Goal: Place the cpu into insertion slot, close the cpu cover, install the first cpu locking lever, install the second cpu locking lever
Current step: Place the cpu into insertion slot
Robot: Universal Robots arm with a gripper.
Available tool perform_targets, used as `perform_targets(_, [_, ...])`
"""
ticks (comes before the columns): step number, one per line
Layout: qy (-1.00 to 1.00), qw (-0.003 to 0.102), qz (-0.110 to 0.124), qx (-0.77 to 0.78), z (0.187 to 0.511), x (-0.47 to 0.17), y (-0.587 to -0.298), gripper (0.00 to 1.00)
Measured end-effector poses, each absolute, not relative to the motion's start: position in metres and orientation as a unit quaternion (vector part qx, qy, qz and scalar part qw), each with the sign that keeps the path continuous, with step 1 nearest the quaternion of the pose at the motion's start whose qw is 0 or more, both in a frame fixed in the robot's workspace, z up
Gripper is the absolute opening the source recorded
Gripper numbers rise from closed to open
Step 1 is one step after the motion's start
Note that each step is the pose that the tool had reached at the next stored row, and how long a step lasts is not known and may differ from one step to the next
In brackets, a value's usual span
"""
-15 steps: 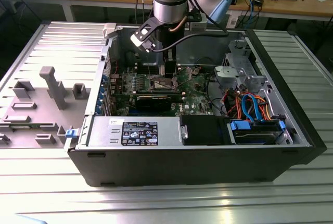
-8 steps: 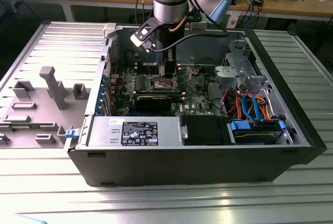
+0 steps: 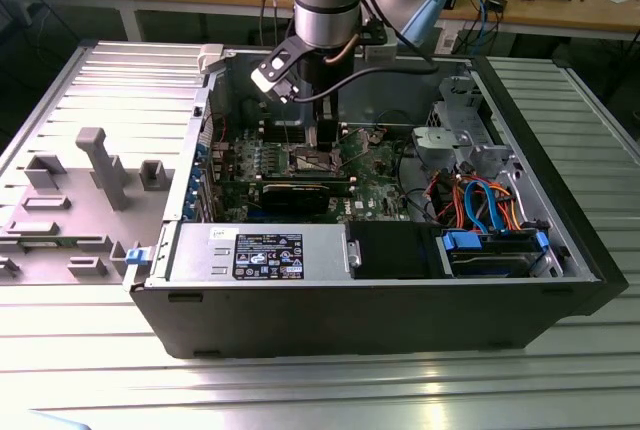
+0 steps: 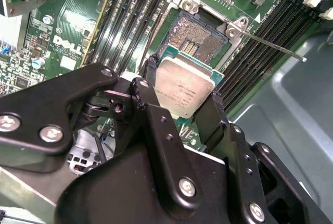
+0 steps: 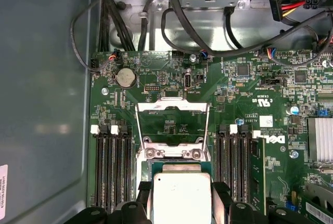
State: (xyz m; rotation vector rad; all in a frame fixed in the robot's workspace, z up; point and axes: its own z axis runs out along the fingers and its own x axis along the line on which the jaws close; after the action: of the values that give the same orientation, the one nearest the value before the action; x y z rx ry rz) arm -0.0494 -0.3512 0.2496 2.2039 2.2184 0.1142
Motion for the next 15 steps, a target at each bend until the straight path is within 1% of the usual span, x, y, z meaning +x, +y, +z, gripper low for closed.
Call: perform_targets(15, [0.709, 0.006, 0.037, 0.704, 0.2389, -0.0563, -0.3503, 0.55])
